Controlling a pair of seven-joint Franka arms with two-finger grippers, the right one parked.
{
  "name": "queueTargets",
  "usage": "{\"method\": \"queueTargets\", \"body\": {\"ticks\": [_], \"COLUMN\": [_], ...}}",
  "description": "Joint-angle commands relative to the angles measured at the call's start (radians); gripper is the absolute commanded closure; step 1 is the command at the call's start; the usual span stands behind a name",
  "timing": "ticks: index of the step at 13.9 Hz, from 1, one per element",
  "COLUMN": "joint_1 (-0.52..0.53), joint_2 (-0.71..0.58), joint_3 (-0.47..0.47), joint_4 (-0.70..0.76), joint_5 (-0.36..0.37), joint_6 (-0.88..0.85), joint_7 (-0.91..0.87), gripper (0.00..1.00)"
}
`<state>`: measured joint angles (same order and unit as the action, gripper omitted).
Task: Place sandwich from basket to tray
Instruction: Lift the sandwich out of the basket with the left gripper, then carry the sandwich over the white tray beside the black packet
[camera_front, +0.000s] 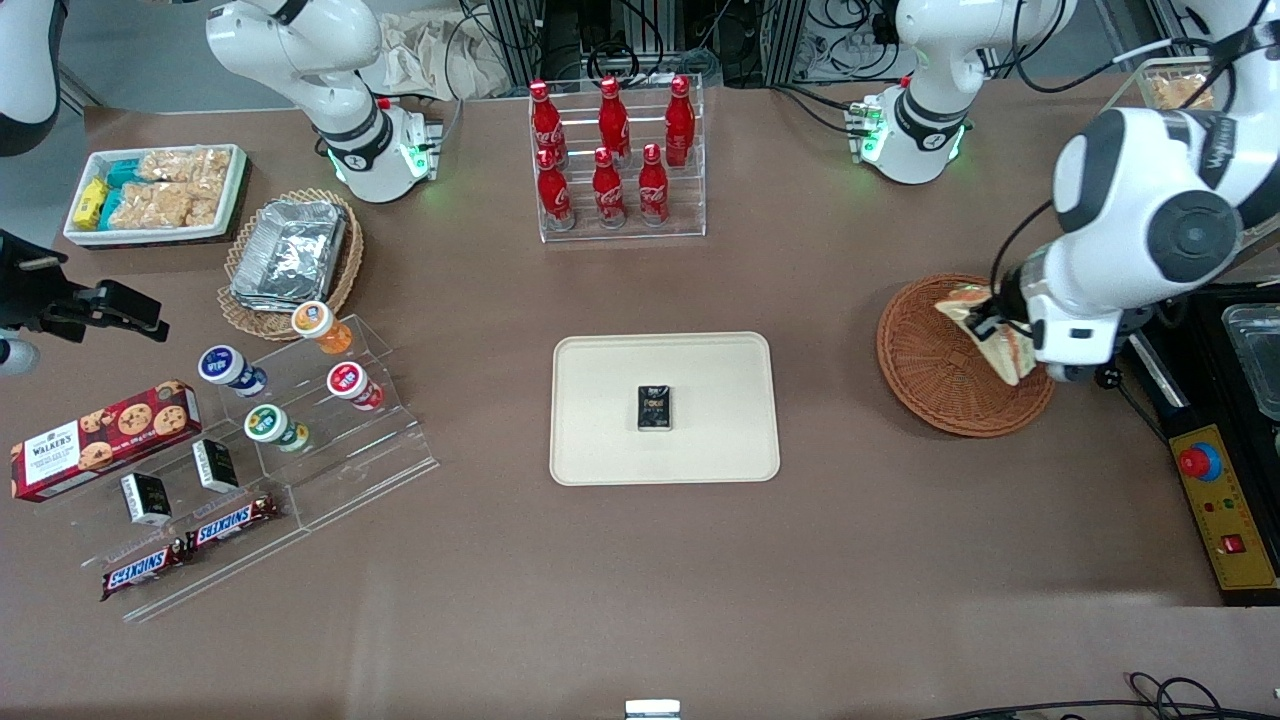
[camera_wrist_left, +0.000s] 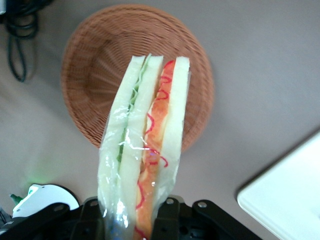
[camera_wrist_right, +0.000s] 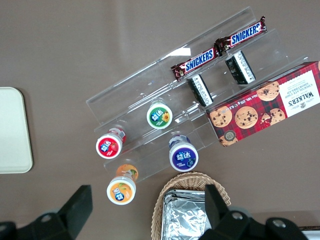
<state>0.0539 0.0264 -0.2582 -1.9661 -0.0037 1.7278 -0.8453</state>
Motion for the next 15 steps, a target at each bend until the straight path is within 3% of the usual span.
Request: {"method": "queueTargets", "body": {"ticks": [1, 6, 12, 15], "joint_1": [0.0, -0.014, -0.124, -0.169], "joint_2": [0.061, 0.209, 0.386, 0.473], "joint_3": [-0.105, -0.248, -0.25, -0.25], "joint_4": [0.085, 0.202, 0.28, 0.282], "joint_5": [0.005, 0.016, 0.091, 0.183], "joint_6": [-0.028, -0.013, 0.116, 0.187], "joint_7": [-0.014, -0.017, -0.037, -0.05], "gripper": [0.71, 0.72, 0.72, 0.72]}}
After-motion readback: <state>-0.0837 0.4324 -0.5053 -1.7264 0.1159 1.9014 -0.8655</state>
